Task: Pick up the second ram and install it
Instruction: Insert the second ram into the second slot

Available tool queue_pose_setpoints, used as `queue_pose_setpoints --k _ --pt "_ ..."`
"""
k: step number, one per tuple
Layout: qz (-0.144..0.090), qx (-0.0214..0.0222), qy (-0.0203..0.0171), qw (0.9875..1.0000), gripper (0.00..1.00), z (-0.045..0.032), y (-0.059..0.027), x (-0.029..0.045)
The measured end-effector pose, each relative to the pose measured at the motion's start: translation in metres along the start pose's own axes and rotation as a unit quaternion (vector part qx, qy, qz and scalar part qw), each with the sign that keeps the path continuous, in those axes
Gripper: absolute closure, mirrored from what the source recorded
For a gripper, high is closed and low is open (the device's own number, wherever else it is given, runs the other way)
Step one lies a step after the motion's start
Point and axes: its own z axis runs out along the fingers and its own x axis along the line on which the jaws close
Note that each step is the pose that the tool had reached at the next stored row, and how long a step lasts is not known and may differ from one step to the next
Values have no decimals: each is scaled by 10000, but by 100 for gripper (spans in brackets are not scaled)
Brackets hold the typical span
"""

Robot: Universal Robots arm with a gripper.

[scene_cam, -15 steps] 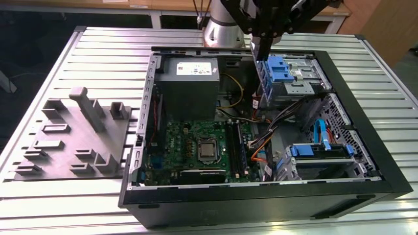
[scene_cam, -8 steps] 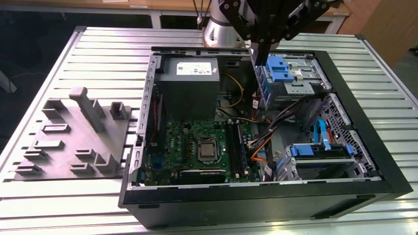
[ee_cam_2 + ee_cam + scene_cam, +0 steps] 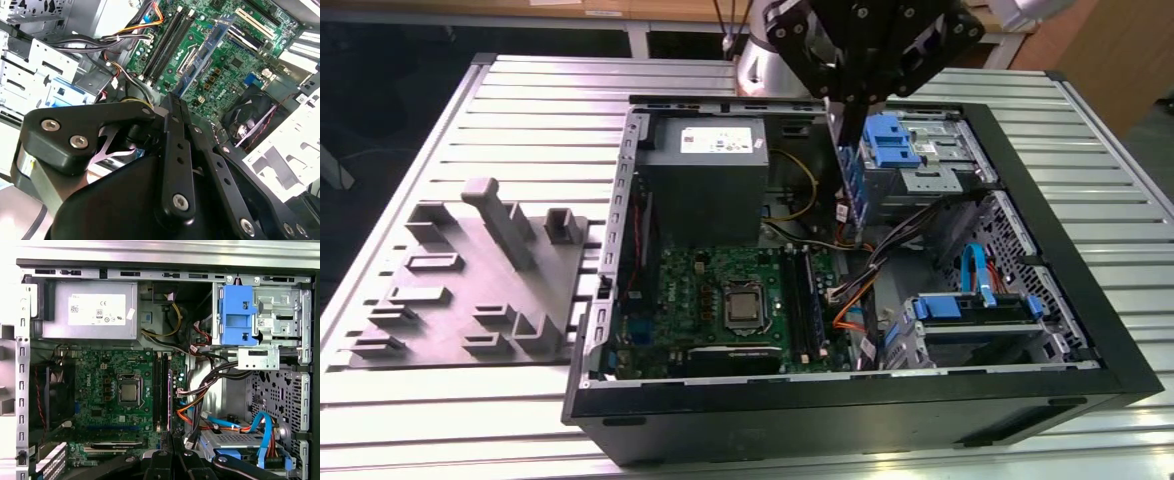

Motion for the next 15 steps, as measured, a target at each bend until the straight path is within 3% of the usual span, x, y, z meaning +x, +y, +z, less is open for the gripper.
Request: queue_pose_setpoints --k 15 --pt "-40 -2 0 10000 89 193 -1 8"
